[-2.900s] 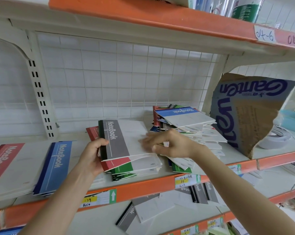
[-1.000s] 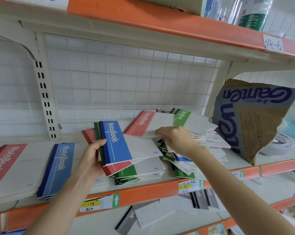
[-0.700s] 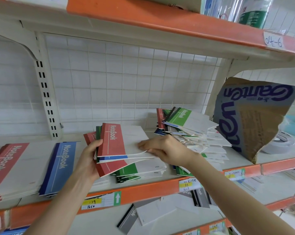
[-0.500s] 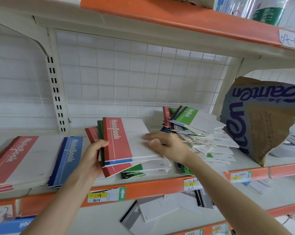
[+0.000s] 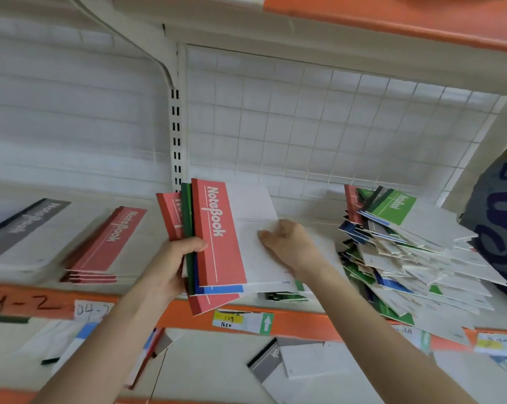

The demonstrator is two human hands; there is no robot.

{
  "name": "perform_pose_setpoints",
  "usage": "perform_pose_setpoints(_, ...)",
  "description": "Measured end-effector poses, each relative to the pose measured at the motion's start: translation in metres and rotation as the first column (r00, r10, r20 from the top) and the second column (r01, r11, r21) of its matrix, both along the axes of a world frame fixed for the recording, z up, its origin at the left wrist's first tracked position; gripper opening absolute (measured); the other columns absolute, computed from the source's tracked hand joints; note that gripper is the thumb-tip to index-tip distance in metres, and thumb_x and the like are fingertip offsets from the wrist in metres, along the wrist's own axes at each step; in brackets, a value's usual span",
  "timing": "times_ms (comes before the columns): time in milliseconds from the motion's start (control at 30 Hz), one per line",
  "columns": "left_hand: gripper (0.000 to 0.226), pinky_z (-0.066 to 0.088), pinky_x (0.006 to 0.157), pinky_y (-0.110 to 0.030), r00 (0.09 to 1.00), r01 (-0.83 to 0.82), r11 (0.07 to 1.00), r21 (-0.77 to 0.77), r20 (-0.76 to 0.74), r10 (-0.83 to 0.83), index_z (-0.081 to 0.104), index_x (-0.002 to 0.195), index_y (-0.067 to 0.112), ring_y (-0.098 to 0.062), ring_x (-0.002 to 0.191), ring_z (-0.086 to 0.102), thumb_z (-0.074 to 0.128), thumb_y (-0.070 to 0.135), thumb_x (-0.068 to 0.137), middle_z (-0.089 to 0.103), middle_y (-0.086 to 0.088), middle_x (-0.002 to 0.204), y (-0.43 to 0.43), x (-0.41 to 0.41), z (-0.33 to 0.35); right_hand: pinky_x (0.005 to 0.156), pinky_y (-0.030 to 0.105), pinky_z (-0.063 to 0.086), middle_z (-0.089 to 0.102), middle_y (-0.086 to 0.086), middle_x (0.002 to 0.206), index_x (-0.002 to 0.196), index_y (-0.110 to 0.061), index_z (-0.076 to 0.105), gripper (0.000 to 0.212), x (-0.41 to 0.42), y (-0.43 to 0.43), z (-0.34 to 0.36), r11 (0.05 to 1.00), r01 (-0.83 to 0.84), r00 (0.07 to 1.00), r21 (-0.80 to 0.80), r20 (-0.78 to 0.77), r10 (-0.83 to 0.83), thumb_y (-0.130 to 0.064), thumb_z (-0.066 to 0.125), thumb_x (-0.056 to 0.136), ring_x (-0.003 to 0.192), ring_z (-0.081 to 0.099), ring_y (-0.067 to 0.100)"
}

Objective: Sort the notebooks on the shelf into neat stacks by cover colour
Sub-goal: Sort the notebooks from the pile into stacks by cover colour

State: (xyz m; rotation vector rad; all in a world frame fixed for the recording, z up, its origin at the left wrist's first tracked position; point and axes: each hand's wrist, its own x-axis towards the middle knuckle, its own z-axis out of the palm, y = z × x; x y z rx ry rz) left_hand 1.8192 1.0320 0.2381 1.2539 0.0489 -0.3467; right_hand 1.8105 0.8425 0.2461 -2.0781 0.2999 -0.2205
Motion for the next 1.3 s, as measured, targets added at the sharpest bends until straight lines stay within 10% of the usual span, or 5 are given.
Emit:
perform_pose_setpoints(200,0.012,0.043,0.06,-0.032,0.995,-0.092,0.995,-0.022,-0.033,0.091,0.06,0.088,0.012,-0.023,0.074,0.061,0.054,0.003,0.087,0.069,-0.001,0.059,0.048,0.005,-0.005,0.078,0.034,0.053,0.064,0.007,0.107,0.117,-0.008,0.053,0.032,0.014,0.052,0.002,0.992,-0.07,0.996,-0.1,0.046,0.075,-0.022,0.059,0.089,0.094,0.062,0.024)
perform_pose_setpoints(333,0.012,0.044,0.062,-0.034,0.991,-0.13,0.99,-0.051,-0.024,0.129,0.059,0.091,0.019,-0.023,0.08,0.062,0.058,0.008,0.087,0.071,-0.005,0.079,0.083,0.009,-0.008,0.082,0.044,0.055,0.065,0.008,0.112,0.124,-0.015,0.049,0.037,0.026,0.088,-0.002,0.993,-0.119,0.991,-0.01,0.051,0.12,-0.016,0.059,0.088,0.097,0.063,0.027)
perform_pose_setpoints(567,0.026,0.047,0.065,-0.037,0.996,-0.057,0.995,-0.078,-0.08,0.05,0.06,0.102,0.018,-0.028,0.086,0.065,0.063,0.027,0.078,0.069,-0.01,0.096,0.151,0.033,-0.013,0.046,0.023,0.042,0.055,0.002,0.093,0.105,-0.018,0.04,0.024,0.05,0.154,-0.015,0.997,0.0,0.999,0.071,-0.036,0.002,-0.018,0.057,0.089,0.074,0.057,0.022)
perform_pose_setpoints(733,0.003,0.045,0.062,-0.037,0.992,-0.058,0.998,-0.035,-0.118,0.054,0.059,0.092,0.018,-0.025,0.079,0.062,0.056,0.017,0.09,0.067,-0.006,0.087,0.203,0.054,-0.018,0.051,0.022,0.04,0.057,0.001,0.093,0.099,-0.017,0.045,0.017,0.063,0.181,-0.018,0.988,0.142,0.988,0.068,-0.074,-0.137,-0.015,0.055,0.087,0.081,0.057,0.022)
perform_pose_setpoints(1300,0.005,0.042,0.061,-0.035,0.991,0.011,1.0,-0.006,-0.132,-0.012,0.054,0.088,0.017,-0.025,0.077,0.059,0.051,0.018,0.091,0.064,-0.007,0.086,0.326,0.087,-0.016,0.083,0.033,0.043,0.049,0.02,0.123,0.116,0.002,0.053,0.029,0.1,0.216,-0.04,0.766,0.223,0.899,-0.603,-0.177,-0.401,-0.012,0.049,0.091,0.11,0.05,0.033)
